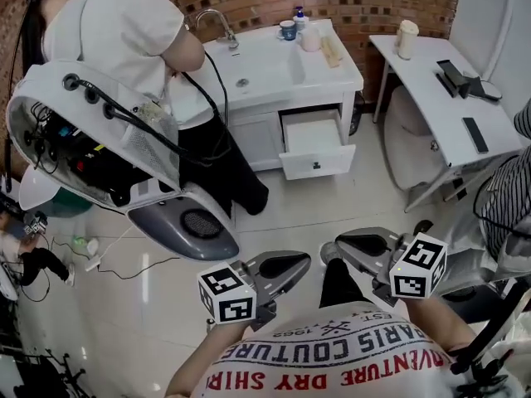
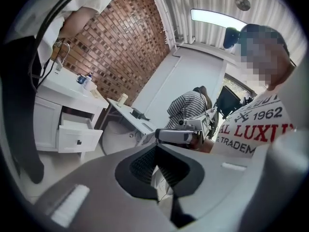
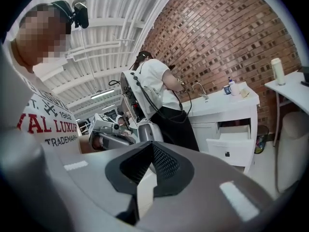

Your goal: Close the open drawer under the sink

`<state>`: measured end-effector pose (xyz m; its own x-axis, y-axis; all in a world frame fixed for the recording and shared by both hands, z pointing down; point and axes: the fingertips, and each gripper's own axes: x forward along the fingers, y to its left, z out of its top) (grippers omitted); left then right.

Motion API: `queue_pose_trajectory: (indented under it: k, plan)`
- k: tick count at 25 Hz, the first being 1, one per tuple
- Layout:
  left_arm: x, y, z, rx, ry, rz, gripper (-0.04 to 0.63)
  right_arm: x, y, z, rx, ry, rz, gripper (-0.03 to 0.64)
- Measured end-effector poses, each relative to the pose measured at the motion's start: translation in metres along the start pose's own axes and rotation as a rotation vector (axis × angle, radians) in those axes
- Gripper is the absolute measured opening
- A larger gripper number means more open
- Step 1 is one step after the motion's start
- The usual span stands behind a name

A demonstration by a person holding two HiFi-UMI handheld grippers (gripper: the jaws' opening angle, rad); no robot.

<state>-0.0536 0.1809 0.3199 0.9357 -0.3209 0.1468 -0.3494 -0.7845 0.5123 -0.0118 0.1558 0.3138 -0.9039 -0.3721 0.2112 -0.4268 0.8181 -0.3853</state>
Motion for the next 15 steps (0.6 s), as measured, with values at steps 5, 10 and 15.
queue_pose_trajectory:
  k: [5,10,15]
  plan:
    - [0.044,0.068,0.032,-0.053,0.010,0.038,-0.015,0.023,-0.091,0.020,0.011,0.038,-0.016,0.009]
    - [0.087,0.136,0.056,-0.103,0.046,0.065,-0.015,0.044,-0.207,0.018,0.031,0.079,-0.112,0.009]
    - [0.109,0.182,0.054,-0.213,0.092,0.096,-0.015,0.056,-0.309,-0.034,0.168,0.150,-0.236,0.008]
